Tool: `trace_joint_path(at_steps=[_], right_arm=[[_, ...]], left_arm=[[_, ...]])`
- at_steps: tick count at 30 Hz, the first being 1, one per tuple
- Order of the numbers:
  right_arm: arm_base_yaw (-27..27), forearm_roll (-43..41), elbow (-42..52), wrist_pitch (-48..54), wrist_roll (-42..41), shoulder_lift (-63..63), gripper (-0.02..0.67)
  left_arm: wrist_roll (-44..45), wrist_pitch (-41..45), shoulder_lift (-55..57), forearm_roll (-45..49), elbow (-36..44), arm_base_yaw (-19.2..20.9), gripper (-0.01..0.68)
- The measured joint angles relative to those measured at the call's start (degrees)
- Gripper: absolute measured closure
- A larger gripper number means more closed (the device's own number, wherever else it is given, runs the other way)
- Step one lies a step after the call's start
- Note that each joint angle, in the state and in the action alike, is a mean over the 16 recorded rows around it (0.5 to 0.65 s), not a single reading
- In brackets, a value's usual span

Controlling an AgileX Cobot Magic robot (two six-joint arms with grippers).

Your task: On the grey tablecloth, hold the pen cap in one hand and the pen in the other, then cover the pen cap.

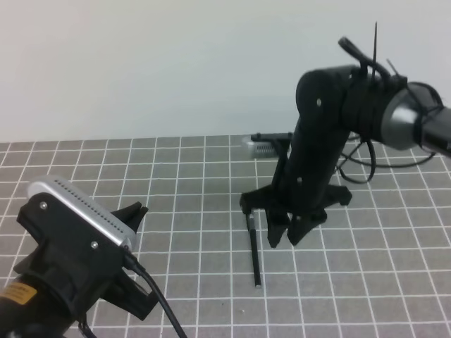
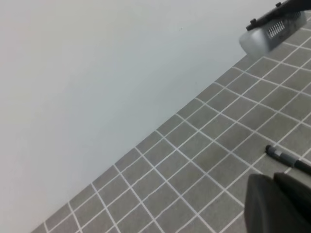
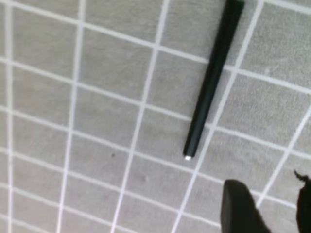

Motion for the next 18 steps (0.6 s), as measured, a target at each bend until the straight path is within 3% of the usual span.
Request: trace_joint_path(at_steps=[7,18], right_arm=[[0.32,-1.99,-5.54,3.42,-1.35,-2.76,0.411],[0.70,-4.93,-9.56,3.87,-4.26,-12.70,0.587]], left_arm=[[-1.65,0.00,-0.02,0.11,0.00,0.02,0.674],[-3.48,0.26,0.00,1.07,0.00,0.00,0.674]])
